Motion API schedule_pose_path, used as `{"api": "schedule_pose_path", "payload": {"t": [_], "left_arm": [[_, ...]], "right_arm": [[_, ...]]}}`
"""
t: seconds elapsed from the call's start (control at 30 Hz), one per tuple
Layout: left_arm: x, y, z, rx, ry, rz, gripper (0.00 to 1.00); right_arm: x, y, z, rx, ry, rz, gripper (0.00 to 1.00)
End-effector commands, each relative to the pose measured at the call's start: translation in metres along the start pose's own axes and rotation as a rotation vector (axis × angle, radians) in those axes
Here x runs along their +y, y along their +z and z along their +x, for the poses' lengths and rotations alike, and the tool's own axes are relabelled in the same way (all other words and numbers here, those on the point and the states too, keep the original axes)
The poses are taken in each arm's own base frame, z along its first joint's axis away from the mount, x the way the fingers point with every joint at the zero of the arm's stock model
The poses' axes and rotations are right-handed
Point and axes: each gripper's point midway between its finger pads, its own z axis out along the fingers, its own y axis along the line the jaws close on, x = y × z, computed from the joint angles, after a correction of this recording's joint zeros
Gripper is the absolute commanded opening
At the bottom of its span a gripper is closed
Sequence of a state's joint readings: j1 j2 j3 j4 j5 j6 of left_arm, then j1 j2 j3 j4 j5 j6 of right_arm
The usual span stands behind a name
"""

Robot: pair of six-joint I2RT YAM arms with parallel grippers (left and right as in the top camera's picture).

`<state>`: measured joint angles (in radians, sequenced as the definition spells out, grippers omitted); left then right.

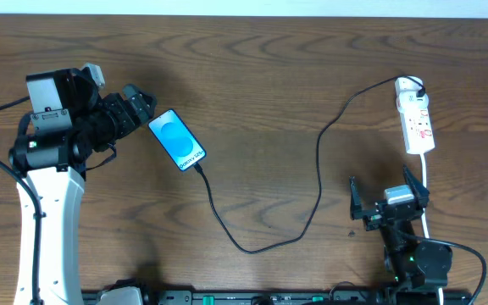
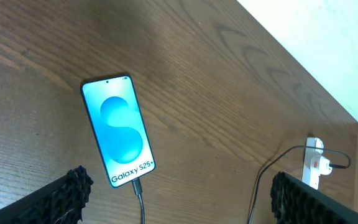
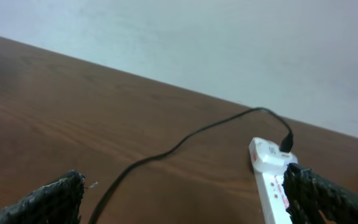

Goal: Plug charger to phone and switch on socket

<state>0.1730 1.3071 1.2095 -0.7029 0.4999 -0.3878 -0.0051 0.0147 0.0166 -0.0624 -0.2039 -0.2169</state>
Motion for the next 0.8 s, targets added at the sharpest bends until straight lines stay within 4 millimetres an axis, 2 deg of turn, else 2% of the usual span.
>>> {"api": "schedule_pose_path", "payload": {"t": [0.0, 0.7, 0.77], "left_arm": [[-0.003, -0.001, 0.001, 0.004, 0.013, 0.013, 0.94], [-0.003, -0.001, 0.001, 0.003, 0.013, 0.011, 0.94], [0.01, -0.001, -0.005, -0.031, 0.011, -0.057, 0.94]], "right_arm": [[0.001, 0.0, 0.002, -0.002, 0.043, 0.002, 0.99], [0.001, 0.0, 0.003, 0.0, 0.047, 0.002, 0.99], [0.001, 0.0, 0.003, 0.0, 0.047, 0.002, 0.99]]}}
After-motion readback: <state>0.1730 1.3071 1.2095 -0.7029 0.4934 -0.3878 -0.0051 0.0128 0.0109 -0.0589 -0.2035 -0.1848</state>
